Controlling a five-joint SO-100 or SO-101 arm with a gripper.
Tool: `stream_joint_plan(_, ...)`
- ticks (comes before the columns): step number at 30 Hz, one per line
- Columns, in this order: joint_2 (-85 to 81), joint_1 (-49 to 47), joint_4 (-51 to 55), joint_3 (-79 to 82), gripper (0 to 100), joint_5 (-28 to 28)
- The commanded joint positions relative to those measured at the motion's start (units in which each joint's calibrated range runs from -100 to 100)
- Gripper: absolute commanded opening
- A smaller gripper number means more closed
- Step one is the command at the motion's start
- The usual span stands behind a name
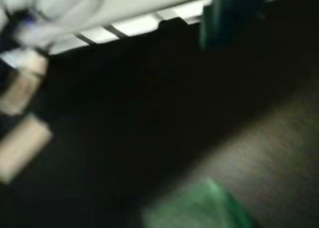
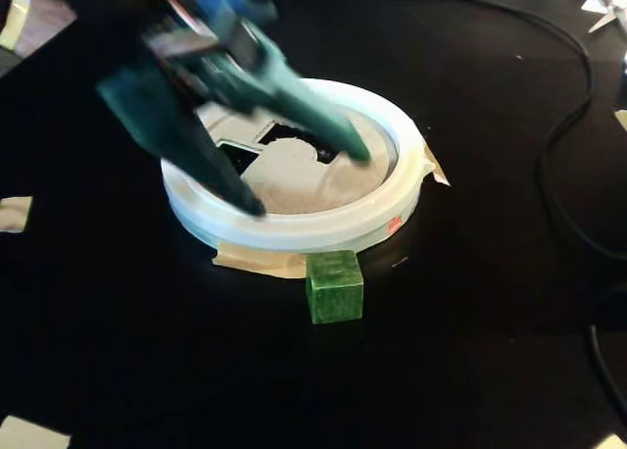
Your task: Pick up the square block and drop it in corresponding square shaped hole
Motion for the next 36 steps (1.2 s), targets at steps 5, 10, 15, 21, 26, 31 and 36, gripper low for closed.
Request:
stream_joint_plan(5,20.3,-2.4,9.5,-24.1,80,2.2)
stream_joint_plan(10,29.0,-4.4,15.7,-34.6,79,2.2)
stream_joint_plan(15,36.6,-5.5,19.4,-39.7,79,2.2)
stream_joint_plan(21,39.0,-5.5,19.9,-40.5,79,2.2)
stream_joint_plan(26,39.1,-5.5,19.9,-40.5,78,2.2)
stream_joint_plan(31,39.1,-5.4,19.9,-40.5,60,2.2)
stream_joint_plan(36,38.3,-5.4,19.9,-40.5,54,2.2)
